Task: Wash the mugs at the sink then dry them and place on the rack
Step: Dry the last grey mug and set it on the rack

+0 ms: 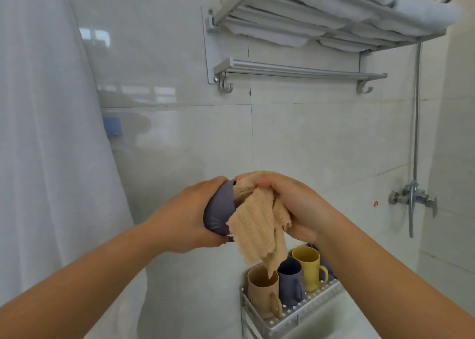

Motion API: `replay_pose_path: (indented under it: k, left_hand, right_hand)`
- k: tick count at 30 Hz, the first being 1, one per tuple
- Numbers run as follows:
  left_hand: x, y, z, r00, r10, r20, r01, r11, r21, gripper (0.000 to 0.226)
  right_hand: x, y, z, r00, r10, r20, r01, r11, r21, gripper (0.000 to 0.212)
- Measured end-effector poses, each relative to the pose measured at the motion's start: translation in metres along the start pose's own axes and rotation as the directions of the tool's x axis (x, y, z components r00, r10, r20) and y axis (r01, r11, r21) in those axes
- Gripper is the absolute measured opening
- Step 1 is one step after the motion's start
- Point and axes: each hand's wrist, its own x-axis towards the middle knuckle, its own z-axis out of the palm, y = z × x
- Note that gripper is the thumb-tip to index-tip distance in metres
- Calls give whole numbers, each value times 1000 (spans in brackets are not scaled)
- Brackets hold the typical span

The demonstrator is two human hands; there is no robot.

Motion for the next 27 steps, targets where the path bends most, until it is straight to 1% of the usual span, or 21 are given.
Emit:
replay_pose_path:
  k: [2, 3, 4, 6, 7, 9, 11, 12, 13, 15, 16, 17, 19, 20, 21, 22, 23, 24, 25, 26, 27]
  left_hand:
    - [0, 2, 2, 1000, 0, -4, 0, 999, -37, 62]
    - [1, 4, 4, 1000, 1, -6, -1, 998, -58, 61]
    - [2, 7, 5, 1000, 5, -4, -5, 998, -68, 61]
    - [3, 10, 4, 999, 32, 4, -32, 998, -50, 63]
    - [3, 9, 3, 999, 44, 5, -44, 998, -45, 64]
    - [1, 6, -3, 999, 46, 3, -46, 998, -46, 66]
    - [0, 3, -6, 998, 60, 26, -60, 998, 1, 69]
    - [0, 3, -6, 995, 79, 52, -82, 996, 44, 70]
    - [0, 5, -5, 992, 98, 78, -104, 991, 80, 71]
    - [0, 8, -2, 987, 123, 106, -136, 983, 127, 75]
    - [1, 9, 0, 984, 140, 112, -156, 976, 151, 77]
    - [2, 9, 1, 980, 157, 121, -177, 968, 179, 78]
    - [2, 11, 0, 975, 177, 133, -202, 958, 202, 79]
    - [1, 12, 0, 976, 173, 134, -197, 961, 195, 79]
    - [1, 12, 0, 978, 163, 129, -185, 965, 186, 79]
    - [1, 12, 0, 981, 148, 128, -170, 968, 185, 77]
    - [1, 12, 2, 982, 140, 127, -163, 967, 198, 75]
    - [2, 11, 4, 983, 141, 115, -165, 959, 232, 73]
    - [3, 8, 6, 984, 164, 76, -178, 943, 282, 71]
    - [3, 4, 10, 980, 200, 26, -196, 920, 340, 72]
    - [3, 0, 14, 970, 242, -21, -215, 895, 391, 75]
  right_hand:
    - [-3, 4, 13, 980, -85, -179, 44, 974, -224, 24]
    - [-4, 8, 19, 964, -136, -230, 46, 933, -356, 26]
    - [-4, 12, 24, 952, -183, -245, 53, 887, -458, 31]
    - [-6, 21, 30, 949, -234, -211, 83, 831, -550, 33]
    - [-8, 24, 31, 958, -236, -163, 109, 825, -554, 29]
    - [-12, 24, 27, 978, -203, 40, 190, 803, -565, 20]
    - [-15, 20, 20, 962, -92, 258, 233, 770, -594, 15]
    - [-15, 18, 17, 943, -25, 333, 243, 734, -634, 13]
    - [-15, 17, 14, 925, 36, 377, 265, 650, -712, 11]
    - [-10, 22, 12, 911, 103, 399, 343, 349, -872, 12]
    - [-7, 24, 12, 912, 98, 399, 374, 205, -904, 13]
    - [-6, 26, 14, 914, 84, 396, 386, 114, -915, 11]
    - [-5, 29, 15, 915, 59, 399, 396, 62, -916, 9]
    - [-3, 31, 14, 921, 74, 382, 375, 95, -922, 13]
    - [-3, 32, 14, 931, 97, 353, 331, 187, -925, 16]
    - [-2, 34, 15, 940, 119, 321, 268, 329, -906, 18]
    - [-3, 37, 17, 948, 124, 294, 196, 499, -844, 21]
    - [-2, 40, 19, 958, 119, 262, 121, 659, -743, 25]
    - [1, 42, 19, 965, 123, 230, 49, 780, -624, 27]
    - [2, 43, 18, 969, 131, 211, -8, 865, -501, 26]
    - [4, 43, 18, 972, 126, 199, -41, 923, -383, 21]
